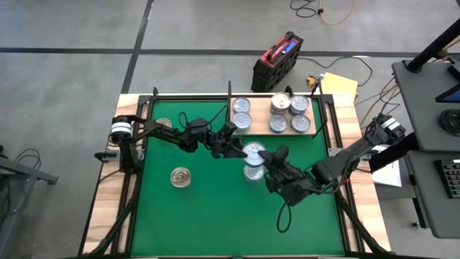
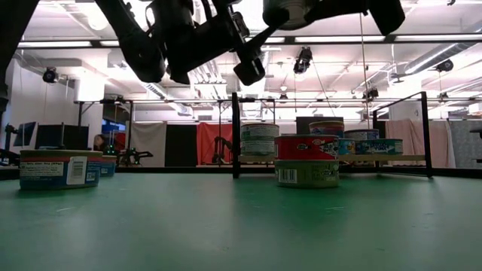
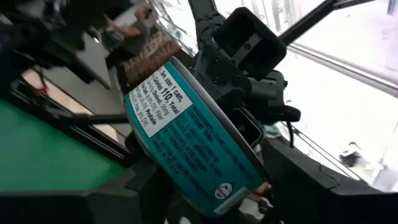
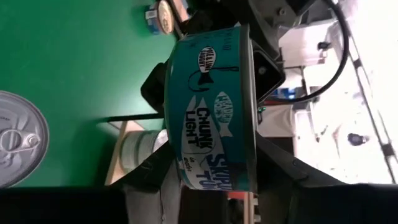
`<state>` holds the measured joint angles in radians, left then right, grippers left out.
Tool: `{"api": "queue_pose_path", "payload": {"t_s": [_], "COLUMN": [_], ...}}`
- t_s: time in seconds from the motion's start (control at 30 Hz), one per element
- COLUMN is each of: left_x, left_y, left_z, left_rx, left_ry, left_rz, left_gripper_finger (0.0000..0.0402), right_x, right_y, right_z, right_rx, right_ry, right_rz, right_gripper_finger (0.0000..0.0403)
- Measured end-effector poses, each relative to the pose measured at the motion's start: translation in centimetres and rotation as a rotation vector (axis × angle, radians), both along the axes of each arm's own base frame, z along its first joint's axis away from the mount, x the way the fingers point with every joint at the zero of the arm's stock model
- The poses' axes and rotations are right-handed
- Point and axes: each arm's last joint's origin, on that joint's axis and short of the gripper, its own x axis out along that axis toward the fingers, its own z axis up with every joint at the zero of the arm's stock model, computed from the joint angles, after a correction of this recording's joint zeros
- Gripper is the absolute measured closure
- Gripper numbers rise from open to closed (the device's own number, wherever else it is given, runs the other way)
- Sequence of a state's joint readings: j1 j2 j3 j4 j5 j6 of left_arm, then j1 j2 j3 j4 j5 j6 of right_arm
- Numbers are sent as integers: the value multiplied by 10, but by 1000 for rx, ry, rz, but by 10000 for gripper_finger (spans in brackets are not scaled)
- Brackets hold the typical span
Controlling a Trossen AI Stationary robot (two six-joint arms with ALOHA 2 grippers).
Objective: Stack canned seafood by type on shelf
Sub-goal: Stack the green/blue tuna can on top of the green/blue tuna can on the shelf
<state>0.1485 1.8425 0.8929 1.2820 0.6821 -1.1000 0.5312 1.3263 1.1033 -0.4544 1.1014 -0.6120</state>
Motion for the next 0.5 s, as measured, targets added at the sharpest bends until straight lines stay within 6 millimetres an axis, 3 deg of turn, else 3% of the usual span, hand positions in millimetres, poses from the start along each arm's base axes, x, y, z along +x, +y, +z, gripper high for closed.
{"api": "queue_pose_path", "payload": {"t_s": [0.5], "left_x": [-3], "left_y": [4], "left_z": [9], "left_rx": [-18], "left_ry": [-24], "left_rz": [-25], "left_gripper_finger": [166], "right_x": [7], "right_y": [-3], "right_z": [15], "right_rx": [8], "right_ry": [-49], "right_rz": [37], "right_gripper_finger": [262]}}
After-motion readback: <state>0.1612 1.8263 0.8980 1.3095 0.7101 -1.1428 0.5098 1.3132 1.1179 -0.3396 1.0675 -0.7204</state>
